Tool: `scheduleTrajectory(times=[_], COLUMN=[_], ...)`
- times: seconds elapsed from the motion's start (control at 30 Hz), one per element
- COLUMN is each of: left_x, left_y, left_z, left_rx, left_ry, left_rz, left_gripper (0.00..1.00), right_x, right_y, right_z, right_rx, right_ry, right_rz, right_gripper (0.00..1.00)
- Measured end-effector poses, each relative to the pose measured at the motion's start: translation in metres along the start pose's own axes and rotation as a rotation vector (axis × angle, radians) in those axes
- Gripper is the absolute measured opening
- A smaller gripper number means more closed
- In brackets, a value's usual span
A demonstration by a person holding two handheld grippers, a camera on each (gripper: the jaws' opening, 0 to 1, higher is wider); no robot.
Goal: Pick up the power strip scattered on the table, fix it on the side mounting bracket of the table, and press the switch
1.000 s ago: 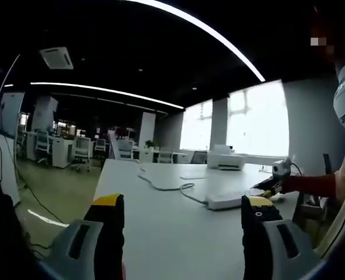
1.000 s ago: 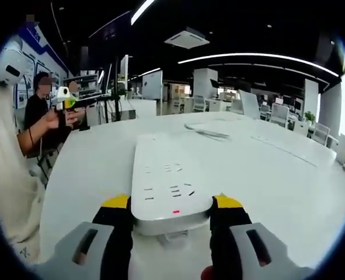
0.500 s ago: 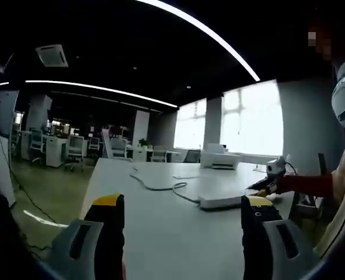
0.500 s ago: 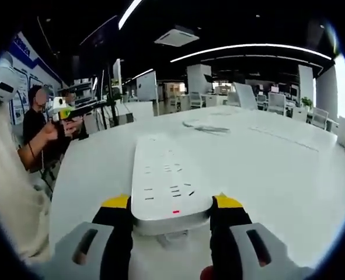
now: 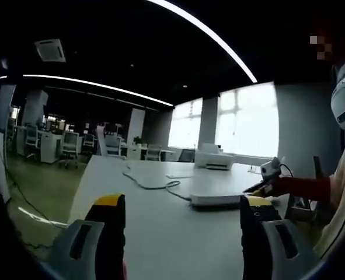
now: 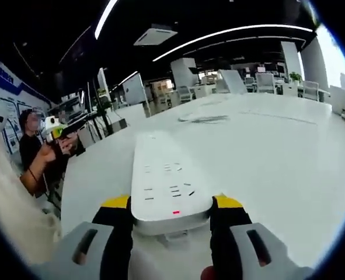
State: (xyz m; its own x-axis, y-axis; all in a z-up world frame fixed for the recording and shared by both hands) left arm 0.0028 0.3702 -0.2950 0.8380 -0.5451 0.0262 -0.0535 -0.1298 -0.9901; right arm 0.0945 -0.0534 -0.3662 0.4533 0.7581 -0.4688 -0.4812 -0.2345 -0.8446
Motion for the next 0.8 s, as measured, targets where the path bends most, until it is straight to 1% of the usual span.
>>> scheduleTrajectory(times=[0.13,0.27,0.43,0.6,0.8], left_x=[0.001,0.002,0.001,0.001,0.004], left_y=[0.000,0.003,0.004,0.004,0.003], left_z=[-0.001,-0.001,0.000,-0.004,-0.007], left_rx=[-0.003,-0.032,-0.059,-0.040,-0.054], left_ry=[0.006,0.011,0.008,0.019,0.027], left_rz=[0.003,0.005,0.002,0.011,0.014], left_gripper=[0.84,0.84,0.84,0.85,0.84], right_x=[0.000,0.001,0.002,0.005,0.010], right_y=[-0.001,-0.001,-0.001,0.000,0.000], right_z=[0.002,0.005,0.011,0.020,0.029], right_rx=[0.049,0.120,0.164,0.211,0.241], right_ry=[0.003,0.006,0.020,0.030,0.055], right_rz=[0.000,-0.004,-0.010,-0.025,-0.032], right_gripper=[0.48,0.48,0.48,0.48,0.48])
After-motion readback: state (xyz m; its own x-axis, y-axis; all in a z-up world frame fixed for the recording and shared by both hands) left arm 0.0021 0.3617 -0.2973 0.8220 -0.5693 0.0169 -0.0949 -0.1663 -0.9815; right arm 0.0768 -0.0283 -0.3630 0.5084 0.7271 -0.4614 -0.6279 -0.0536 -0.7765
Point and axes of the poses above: the point that each gripper's makers call its tool centre point, and the gripper's own axes: x roughly forward along the fingers, z roughly to its left, y roughly out of its underside, the point moved 7 cm from there along -x, roughly backward along the fingers, and after that the axes turned 3 degrees about z, right-handed, at the moved point
